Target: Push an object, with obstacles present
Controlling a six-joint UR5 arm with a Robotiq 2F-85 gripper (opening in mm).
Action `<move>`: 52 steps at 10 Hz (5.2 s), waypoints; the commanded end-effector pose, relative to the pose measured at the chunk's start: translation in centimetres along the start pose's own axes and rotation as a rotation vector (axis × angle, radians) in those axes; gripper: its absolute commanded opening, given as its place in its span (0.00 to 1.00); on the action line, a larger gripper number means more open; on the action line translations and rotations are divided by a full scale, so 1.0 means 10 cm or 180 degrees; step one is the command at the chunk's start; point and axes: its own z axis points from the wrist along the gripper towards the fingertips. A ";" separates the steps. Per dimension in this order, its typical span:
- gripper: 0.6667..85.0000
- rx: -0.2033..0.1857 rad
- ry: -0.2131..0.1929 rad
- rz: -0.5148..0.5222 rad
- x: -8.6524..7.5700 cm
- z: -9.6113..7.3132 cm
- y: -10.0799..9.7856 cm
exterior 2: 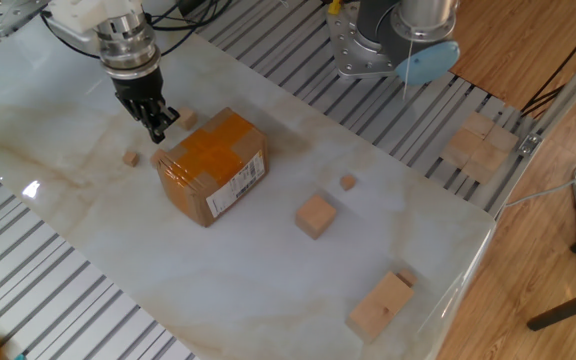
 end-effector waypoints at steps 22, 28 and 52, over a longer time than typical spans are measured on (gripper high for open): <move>0.01 -0.0100 -0.0121 -0.0123 -0.35 0.16 0.21; 0.01 -0.0130 -0.0103 -0.0159 -0.21 0.12 0.15; 0.01 -0.0199 -0.0406 0.0244 -0.31 0.09 0.13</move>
